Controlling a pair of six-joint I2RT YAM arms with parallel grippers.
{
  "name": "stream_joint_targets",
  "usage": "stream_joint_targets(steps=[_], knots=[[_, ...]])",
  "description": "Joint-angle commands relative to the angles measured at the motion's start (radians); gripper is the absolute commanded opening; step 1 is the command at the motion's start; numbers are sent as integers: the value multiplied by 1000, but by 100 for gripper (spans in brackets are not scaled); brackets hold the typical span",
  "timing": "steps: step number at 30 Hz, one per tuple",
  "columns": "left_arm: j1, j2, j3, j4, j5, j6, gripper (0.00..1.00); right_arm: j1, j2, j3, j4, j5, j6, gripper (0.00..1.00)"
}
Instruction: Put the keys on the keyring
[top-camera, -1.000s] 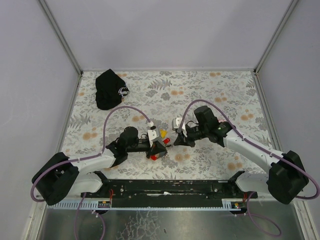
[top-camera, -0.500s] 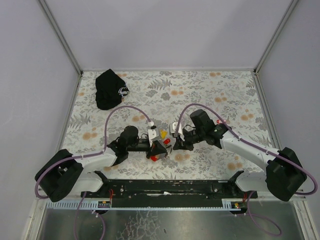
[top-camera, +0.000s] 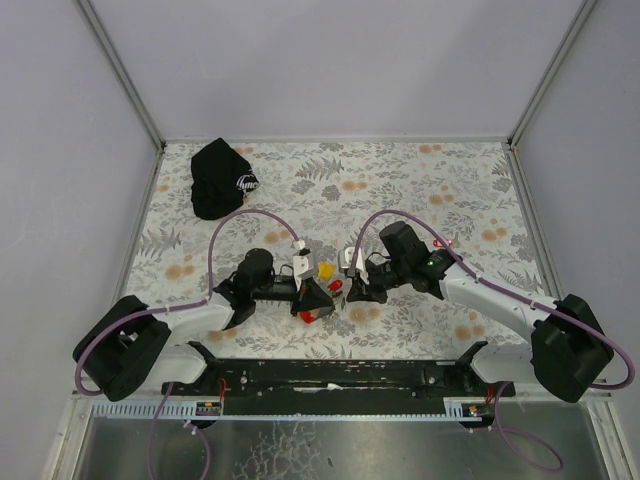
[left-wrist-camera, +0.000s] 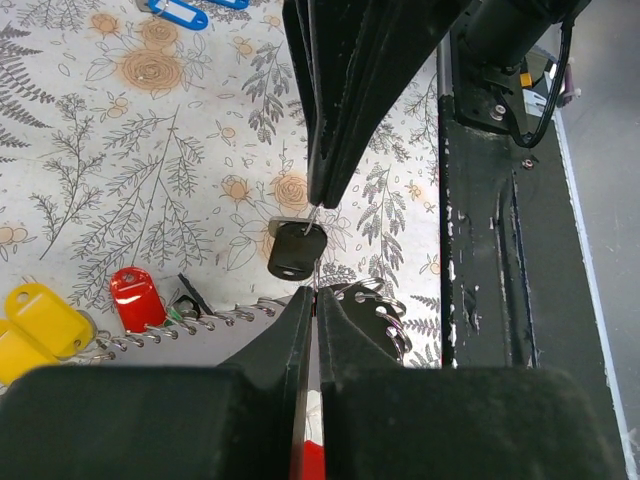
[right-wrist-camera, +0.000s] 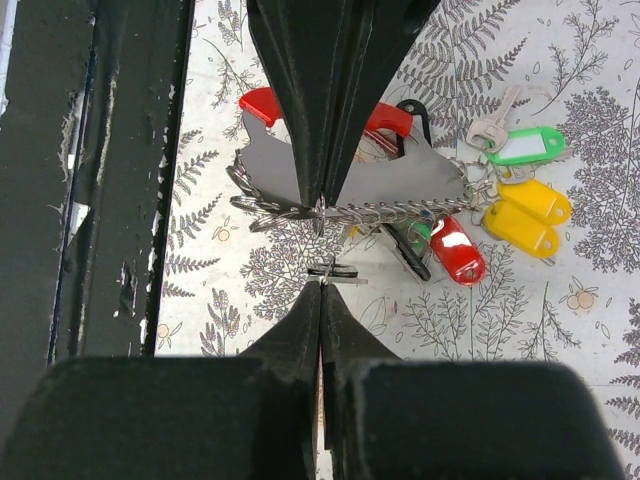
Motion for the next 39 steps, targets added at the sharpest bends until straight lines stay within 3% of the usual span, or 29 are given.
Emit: stream_joint_targets(steps=[1,39], knots=[[6,7,7,73,43,-8,0,11,-19,9,31,-38,3,0],[7,30,18,82,56,-21,0,38,28,35,23,-71,-4,0]])
